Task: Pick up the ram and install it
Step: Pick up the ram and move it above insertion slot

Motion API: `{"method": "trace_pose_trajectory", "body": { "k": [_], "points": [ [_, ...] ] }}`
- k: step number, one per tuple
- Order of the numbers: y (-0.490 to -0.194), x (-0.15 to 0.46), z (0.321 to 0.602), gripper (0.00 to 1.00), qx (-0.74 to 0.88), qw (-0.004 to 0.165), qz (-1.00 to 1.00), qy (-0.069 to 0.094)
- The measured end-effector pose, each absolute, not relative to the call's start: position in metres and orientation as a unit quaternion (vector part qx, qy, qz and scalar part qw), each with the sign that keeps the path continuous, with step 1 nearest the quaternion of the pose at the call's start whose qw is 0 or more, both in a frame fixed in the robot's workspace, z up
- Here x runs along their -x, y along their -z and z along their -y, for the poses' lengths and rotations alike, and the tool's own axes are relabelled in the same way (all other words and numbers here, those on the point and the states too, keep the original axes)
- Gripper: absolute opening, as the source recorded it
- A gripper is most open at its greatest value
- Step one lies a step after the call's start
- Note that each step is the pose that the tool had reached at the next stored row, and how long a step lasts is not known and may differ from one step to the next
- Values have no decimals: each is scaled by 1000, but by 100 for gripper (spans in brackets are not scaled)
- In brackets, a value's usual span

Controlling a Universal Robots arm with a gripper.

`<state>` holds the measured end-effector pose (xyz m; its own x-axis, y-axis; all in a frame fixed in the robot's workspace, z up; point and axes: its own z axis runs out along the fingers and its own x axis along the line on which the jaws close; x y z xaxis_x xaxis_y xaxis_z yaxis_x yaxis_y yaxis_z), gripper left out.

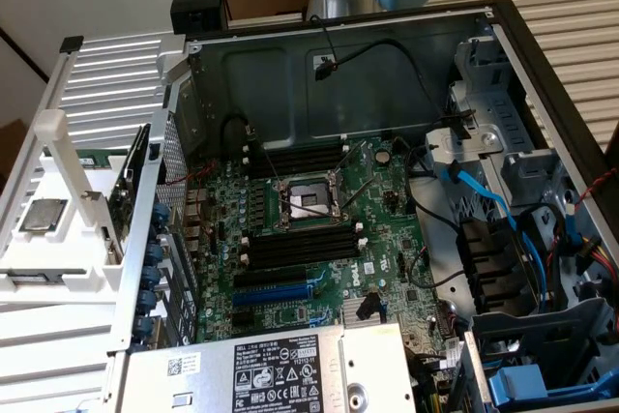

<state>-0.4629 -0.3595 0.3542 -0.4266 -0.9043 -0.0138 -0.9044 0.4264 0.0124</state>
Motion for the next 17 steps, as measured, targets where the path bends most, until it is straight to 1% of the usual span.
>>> {"method": "trace_pose_trajectory", "body": {
  "k": [4, 7, 17],
  "points": [
    [-352, 463, 360, 10, 569, 2, -822, -9],
    [-341, 463, 373, 10, 613, 1, -790, -10],
    [-334, 463, 399, 10, 625, 4, -781, -8]
  ]
}}
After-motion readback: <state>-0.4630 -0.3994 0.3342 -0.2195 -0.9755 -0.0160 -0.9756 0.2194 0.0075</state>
